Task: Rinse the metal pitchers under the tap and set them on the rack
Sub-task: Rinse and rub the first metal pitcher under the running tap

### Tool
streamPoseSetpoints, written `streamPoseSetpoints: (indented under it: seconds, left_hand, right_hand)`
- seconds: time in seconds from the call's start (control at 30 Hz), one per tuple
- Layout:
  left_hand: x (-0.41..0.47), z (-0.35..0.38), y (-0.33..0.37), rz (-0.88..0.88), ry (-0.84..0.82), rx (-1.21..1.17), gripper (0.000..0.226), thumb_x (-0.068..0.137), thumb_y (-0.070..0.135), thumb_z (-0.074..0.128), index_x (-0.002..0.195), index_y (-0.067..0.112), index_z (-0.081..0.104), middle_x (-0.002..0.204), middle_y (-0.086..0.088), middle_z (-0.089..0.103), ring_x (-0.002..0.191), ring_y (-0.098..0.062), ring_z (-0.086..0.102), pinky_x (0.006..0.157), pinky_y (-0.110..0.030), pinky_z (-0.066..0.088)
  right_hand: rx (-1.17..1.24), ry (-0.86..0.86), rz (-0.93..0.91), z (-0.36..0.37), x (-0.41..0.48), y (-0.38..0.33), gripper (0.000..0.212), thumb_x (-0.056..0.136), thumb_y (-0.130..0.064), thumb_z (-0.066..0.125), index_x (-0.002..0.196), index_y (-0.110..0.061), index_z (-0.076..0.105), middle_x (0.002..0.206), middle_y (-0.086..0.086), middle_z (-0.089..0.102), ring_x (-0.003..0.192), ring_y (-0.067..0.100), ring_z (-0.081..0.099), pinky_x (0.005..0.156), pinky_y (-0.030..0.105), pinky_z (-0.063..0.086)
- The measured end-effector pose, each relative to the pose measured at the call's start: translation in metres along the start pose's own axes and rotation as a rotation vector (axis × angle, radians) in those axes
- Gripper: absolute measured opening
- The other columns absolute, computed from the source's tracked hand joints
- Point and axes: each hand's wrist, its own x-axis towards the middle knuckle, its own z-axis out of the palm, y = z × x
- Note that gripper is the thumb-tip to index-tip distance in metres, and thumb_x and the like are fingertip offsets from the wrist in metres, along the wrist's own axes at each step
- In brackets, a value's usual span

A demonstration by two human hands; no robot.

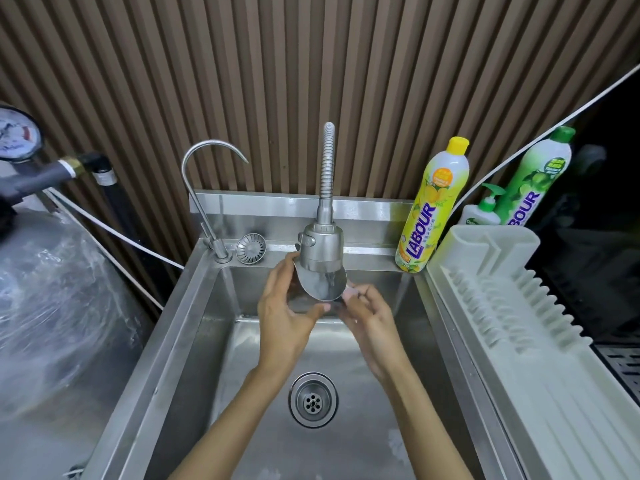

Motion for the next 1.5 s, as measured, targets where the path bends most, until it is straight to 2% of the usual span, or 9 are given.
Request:
streamPoseSetpoints:
  seconds: [0.1, 0.33, 0.53, 0.7, 0.83, 0.93, 1.1, 1.3, 1.5]
  left_hand:
    - [-0.011, -0.009, 0.006, 0.004, 0.085, 0.198, 0.094, 0.049, 0.053, 0.073, 0.133, 0.019, 0.05, 0.106, 0.009, 0.042, 0.106, -0.012, 0.048, 0.092, -0.032, 0.042]
    - [-0.02, -0.007, 0.01, -0.126, 0.054, 0.27, 0.073, 0.048, 0.08, 0.059, 0.093, 0.023, 0.066, 0.076, 0.01, 0.045, 0.077, -0.012, 0.057, 0.079, -0.031, 0.049]
    - [-0.01, 0.004, 0.005, -0.238, -0.112, -0.165, 0.047, 0.056, 0.028, 0.087, 0.098, 0.016, 0.068, 0.092, -0.004, 0.072, 0.082, -0.008, 0.069, 0.072, -0.013, 0.052]
    - [0.002, 0.006, 0.001, -0.089, -0.02, -0.276, 0.082, 0.053, 0.003, 0.086, 0.117, 0.04, 0.05, 0.118, 0.017, 0.059, 0.11, -0.001, 0.058, 0.093, -0.015, 0.046]
    - [0.003, -0.01, 0.007, 0.048, -0.014, 0.042, 0.088, 0.052, 0.022, 0.085, 0.131, 0.026, 0.047, 0.114, 0.018, 0.046, 0.112, 0.004, 0.048, 0.098, -0.018, 0.042]
    - [-0.004, -0.017, 0.008, 0.029, 0.024, 0.285, 0.096, 0.05, 0.06, 0.066, 0.131, 0.011, 0.051, 0.101, 0.006, 0.041, 0.103, -0.022, 0.051, 0.092, -0.039, 0.046]
    - [-0.014, -0.012, 0.016, -0.128, -0.007, 0.343, 0.082, 0.051, 0.081, 0.056, 0.099, 0.016, 0.061, 0.081, 0.005, 0.041, 0.082, -0.016, 0.052, 0.077, -0.025, 0.043]
    - [-0.012, 0.0, 0.008, -0.249, -0.175, -0.055, 0.039, 0.064, 0.031, 0.082, 0.099, 0.018, 0.067, 0.095, -0.002, 0.069, 0.075, 0.004, 0.064, 0.067, -0.001, 0.043]
    - [0.0, 0.006, -0.004, -0.096, -0.051, -0.188, 0.082, 0.054, 0.011, 0.088, 0.117, 0.042, 0.045, 0.121, 0.008, 0.056, 0.112, -0.004, 0.058, 0.095, -0.018, 0.046]
  right_hand:
    - [0.09, -0.042, 0.115, -0.001, -0.005, 0.005, 0.015, 0.086, -0.016, 0.056, 0.08, -0.005, 0.049, 0.081, 0.012, 0.066, 0.078, 0.023, 0.068, 0.083, 0.038, 0.057]
    - [-0.256, 0.126, 0.08, -0.009, -0.021, -0.027, 0.012, 0.086, -0.016, 0.064, 0.078, -0.01, 0.057, 0.072, 0.006, 0.068, 0.066, 0.018, 0.067, 0.057, 0.029, 0.057]
    - [-0.703, 0.258, -0.268, -0.001, -0.022, -0.045, 0.024, 0.08, -0.02, 0.071, 0.063, -0.027, 0.055, 0.08, -0.01, 0.071, 0.075, 0.003, 0.066, 0.072, 0.013, 0.049]
    - [-0.13, 0.04, -0.165, 0.002, -0.01, -0.021, 0.023, 0.088, -0.004, 0.057, 0.071, -0.012, 0.044, 0.124, -0.003, 0.064, 0.115, 0.008, 0.059, 0.098, 0.024, 0.045]
    - [0.235, -0.04, 0.054, 0.005, -0.003, 0.0, 0.02, 0.083, -0.011, 0.057, 0.07, -0.01, 0.042, 0.106, 0.019, 0.062, 0.093, 0.029, 0.063, 0.095, 0.04, 0.048]
    - [0.076, 0.03, 0.147, 0.005, -0.008, -0.001, 0.02, 0.086, -0.013, 0.058, 0.069, -0.009, 0.05, 0.077, 0.015, 0.067, 0.076, 0.028, 0.067, 0.079, 0.041, 0.058]
    - [-0.244, 0.195, 0.12, 0.004, -0.019, -0.029, 0.019, 0.085, -0.019, 0.066, 0.073, -0.007, 0.057, 0.067, 0.005, 0.07, 0.062, 0.017, 0.07, 0.053, 0.031, 0.059]
    - [-0.85, 0.376, -0.197, 0.01, -0.03, -0.049, 0.024, 0.078, -0.027, 0.072, 0.063, -0.021, 0.054, 0.073, -0.002, 0.069, 0.072, 0.016, 0.065, 0.07, 0.028, 0.051]
    - [-0.226, 0.134, -0.144, 0.003, -0.013, -0.022, 0.025, 0.085, 0.0, 0.06, 0.069, -0.01, 0.044, 0.114, -0.008, 0.067, 0.104, 0.006, 0.065, 0.09, 0.022, 0.046]
